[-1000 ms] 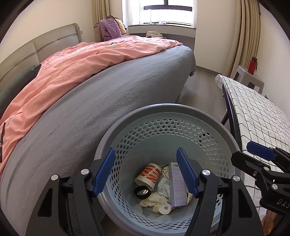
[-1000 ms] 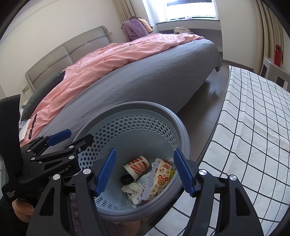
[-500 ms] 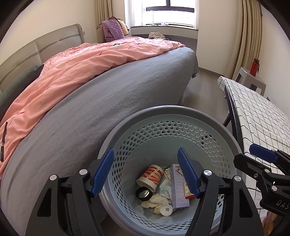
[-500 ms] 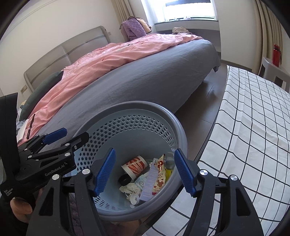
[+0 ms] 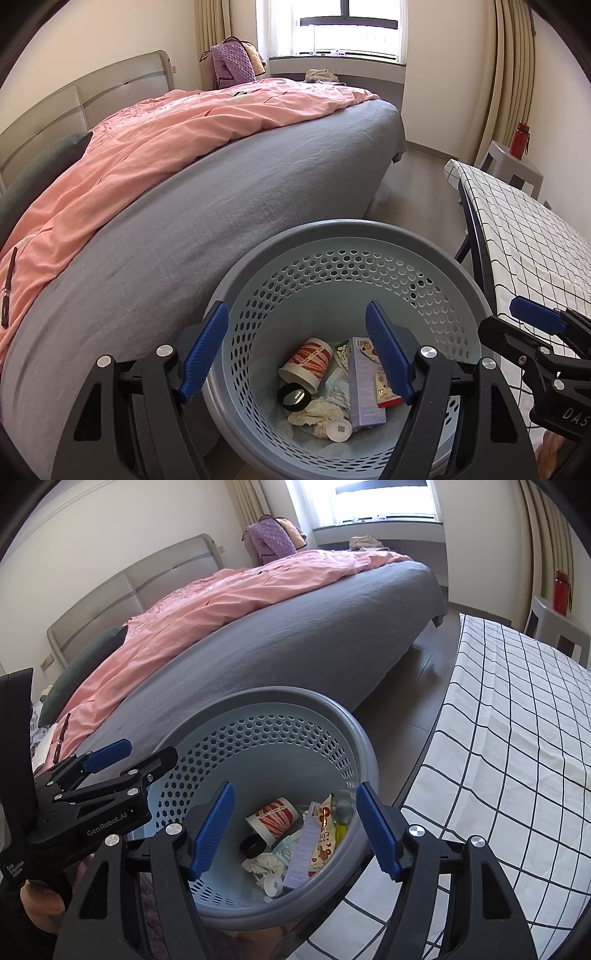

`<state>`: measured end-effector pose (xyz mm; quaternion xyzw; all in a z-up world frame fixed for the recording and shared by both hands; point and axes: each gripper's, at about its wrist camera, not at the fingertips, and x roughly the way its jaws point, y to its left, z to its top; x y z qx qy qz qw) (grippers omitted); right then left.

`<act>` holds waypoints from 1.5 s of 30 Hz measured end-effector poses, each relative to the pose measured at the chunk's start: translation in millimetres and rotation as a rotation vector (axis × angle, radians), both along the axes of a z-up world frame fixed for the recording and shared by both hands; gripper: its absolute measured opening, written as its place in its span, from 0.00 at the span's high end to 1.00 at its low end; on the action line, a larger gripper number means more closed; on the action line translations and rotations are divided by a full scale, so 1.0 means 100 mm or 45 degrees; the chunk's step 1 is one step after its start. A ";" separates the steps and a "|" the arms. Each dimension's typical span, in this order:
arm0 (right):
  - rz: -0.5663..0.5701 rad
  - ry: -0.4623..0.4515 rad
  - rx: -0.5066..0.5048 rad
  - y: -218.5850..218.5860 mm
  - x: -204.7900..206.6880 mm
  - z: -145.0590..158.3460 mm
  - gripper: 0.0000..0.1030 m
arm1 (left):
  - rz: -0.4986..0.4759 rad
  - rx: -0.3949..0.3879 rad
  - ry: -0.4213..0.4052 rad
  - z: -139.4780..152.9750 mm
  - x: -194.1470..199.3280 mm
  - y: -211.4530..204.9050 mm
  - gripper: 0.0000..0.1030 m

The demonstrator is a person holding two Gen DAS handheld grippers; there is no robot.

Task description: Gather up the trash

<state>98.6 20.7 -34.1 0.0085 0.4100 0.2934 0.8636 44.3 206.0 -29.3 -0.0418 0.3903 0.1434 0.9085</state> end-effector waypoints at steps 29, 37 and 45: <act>0.000 0.000 -0.001 0.00 0.00 0.00 0.34 | 0.020 0.010 -0.002 0.01 0.01 0.01 0.21; 0.000 0.000 -0.003 0.00 -0.01 -0.01 0.34 | 0.012 0.016 0.005 0.01 0.01 0.00 0.20; 0.001 -0.001 -0.004 0.00 -0.01 0.00 0.34 | 0.027 0.019 0.003 0.01 0.00 0.01 0.20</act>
